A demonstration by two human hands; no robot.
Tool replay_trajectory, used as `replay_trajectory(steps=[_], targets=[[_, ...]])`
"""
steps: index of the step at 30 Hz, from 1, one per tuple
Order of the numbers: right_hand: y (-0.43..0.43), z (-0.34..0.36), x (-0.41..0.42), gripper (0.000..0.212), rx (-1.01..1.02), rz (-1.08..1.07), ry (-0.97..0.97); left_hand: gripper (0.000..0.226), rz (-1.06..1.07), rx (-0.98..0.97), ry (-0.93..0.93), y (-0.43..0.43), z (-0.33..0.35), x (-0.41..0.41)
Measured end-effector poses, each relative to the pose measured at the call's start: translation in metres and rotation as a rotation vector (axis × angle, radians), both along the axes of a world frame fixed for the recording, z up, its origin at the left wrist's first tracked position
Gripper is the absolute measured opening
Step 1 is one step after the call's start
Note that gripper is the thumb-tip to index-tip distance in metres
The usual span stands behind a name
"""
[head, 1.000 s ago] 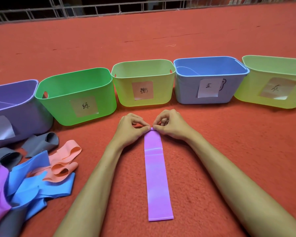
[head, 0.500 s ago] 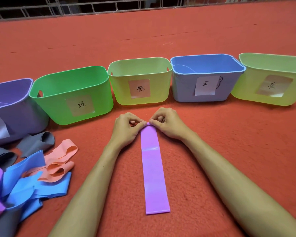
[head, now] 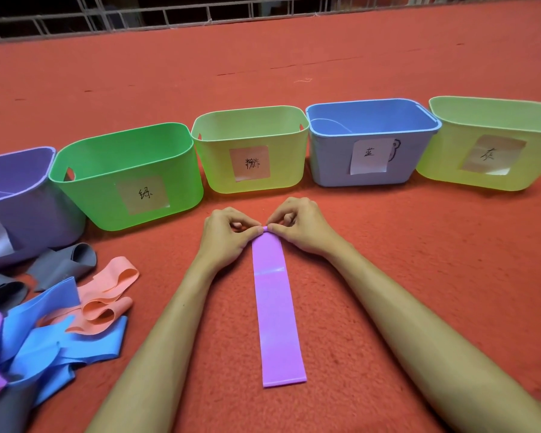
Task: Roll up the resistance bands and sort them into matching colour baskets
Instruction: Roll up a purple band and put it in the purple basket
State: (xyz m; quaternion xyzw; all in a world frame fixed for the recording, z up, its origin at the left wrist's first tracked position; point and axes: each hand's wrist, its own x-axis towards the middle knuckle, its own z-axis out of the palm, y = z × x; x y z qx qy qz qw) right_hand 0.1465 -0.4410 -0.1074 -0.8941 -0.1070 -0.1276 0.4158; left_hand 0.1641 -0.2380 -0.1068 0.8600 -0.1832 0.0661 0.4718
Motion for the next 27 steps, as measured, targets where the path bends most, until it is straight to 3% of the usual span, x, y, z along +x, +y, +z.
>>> replay_trajectory(steps=[27], targets=[[-0.0027, -0.0018, 0.0016, 0.009, 0.03, 0.032, 0.016, 0.01, 0.034, 0.024, 0.02, 0.0024, 0.0, -0.0036]])
